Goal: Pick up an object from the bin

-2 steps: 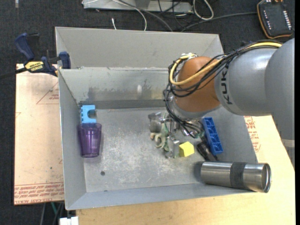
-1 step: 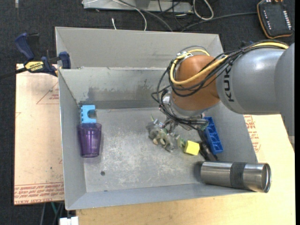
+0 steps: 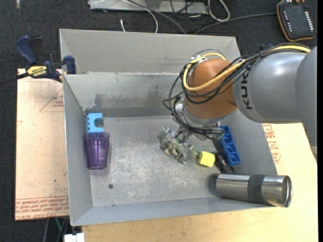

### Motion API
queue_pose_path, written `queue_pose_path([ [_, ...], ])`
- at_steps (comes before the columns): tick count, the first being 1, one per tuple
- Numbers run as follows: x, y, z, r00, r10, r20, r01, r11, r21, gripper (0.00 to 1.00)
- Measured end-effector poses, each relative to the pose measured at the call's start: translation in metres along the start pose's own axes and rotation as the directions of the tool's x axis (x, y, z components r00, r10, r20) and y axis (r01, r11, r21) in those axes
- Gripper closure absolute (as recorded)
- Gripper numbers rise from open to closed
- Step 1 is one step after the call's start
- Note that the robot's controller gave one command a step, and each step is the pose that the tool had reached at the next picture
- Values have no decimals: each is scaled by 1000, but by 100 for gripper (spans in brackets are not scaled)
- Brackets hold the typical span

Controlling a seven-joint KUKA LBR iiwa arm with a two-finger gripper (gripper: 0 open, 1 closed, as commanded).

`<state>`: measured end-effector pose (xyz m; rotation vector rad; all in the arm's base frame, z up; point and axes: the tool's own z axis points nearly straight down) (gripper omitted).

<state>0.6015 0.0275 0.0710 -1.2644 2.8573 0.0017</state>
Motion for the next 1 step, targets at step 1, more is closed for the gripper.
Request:
queue_pose_path([
  [1, 1, 2, -36, 1000, 1, -7, -1, 1000, -8, 100],
])
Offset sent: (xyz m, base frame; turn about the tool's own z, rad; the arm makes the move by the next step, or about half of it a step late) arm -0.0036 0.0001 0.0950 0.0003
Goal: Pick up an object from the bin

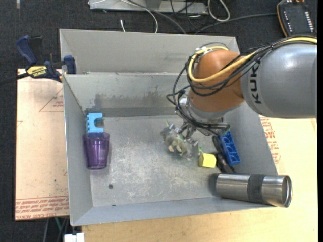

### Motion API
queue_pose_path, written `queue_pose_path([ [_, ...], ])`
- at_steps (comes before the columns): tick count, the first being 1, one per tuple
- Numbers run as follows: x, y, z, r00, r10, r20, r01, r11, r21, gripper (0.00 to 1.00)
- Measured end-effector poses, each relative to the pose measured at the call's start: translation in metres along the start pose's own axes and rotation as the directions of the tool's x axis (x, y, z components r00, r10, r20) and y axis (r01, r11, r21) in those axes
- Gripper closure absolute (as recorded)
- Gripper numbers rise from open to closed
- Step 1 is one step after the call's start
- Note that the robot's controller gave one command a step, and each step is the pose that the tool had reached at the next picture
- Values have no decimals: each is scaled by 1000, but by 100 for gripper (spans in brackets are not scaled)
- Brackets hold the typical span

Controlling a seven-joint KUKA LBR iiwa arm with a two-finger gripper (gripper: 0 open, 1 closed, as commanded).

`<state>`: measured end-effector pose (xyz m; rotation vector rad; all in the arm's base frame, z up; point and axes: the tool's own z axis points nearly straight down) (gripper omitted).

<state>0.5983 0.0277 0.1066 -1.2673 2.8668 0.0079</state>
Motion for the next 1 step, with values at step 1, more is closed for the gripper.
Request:
queue_pose_path([
  [1, -1, 0, -46, 1000, 2, 2, -2, 1000, 0, 100],
])
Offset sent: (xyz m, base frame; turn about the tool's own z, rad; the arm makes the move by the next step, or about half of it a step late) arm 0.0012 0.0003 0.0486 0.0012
